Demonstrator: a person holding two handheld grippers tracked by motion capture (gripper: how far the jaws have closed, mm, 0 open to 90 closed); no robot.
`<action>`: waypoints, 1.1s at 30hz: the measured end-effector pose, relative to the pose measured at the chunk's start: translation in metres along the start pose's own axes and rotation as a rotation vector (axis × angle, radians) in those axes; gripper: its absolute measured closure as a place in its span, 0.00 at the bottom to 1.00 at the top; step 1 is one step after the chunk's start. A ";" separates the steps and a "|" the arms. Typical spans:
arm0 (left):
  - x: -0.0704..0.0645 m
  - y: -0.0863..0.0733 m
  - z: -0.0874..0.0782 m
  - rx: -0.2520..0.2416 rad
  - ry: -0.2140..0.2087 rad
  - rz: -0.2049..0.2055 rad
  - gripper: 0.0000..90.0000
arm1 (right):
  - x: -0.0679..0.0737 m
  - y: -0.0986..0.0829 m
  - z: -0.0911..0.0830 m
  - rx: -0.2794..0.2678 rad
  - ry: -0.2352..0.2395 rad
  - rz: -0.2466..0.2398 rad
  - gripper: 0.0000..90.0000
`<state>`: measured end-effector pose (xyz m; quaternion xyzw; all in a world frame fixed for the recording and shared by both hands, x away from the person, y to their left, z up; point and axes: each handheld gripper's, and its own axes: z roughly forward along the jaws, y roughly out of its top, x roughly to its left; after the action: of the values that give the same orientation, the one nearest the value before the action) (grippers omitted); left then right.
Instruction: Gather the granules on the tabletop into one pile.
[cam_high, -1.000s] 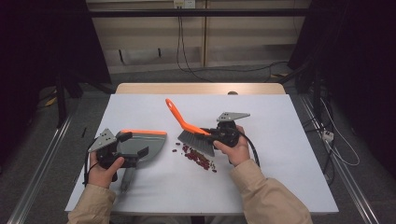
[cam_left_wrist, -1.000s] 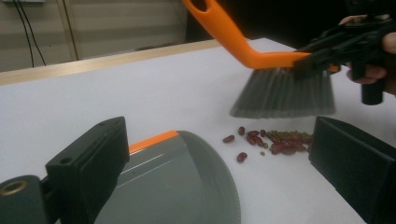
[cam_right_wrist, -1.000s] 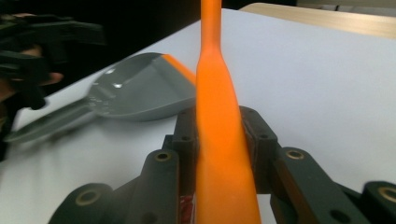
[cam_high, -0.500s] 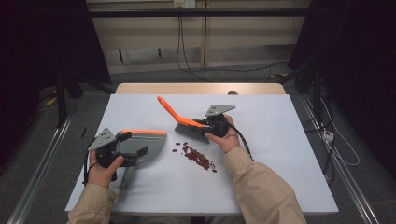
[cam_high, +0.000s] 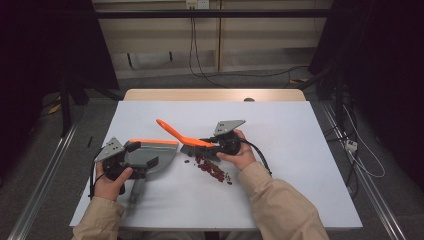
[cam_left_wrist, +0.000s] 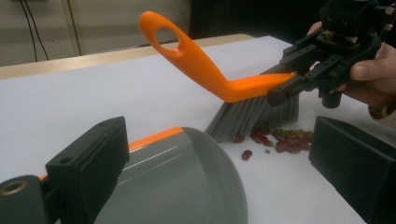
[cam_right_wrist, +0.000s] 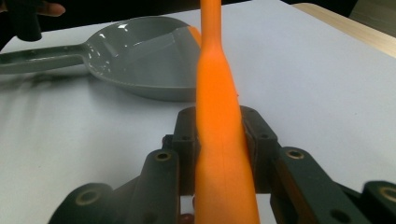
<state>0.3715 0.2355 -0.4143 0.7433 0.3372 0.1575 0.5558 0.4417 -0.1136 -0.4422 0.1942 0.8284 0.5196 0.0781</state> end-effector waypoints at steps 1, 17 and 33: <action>0.000 0.000 0.000 0.001 0.000 0.001 0.06 | 0.001 0.000 -0.001 0.001 0.005 -0.001 0.79; -0.001 -0.001 0.001 0.008 -0.002 -0.001 0.06 | 0.015 -0.009 -0.018 0.009 0.081 -0.045 0.79; -0.002 -0.001 0.001 0.005 -0.001 0.002 0.06 | 0.029 -0.014 -0.028 0.012 0.041 -0.046 0.79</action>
<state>0.3705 0.2339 -0.4149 0.7451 0.3365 0.1569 0.5540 0.4031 -0.1304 -0.4398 0.1652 0.8372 0.5164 0.0718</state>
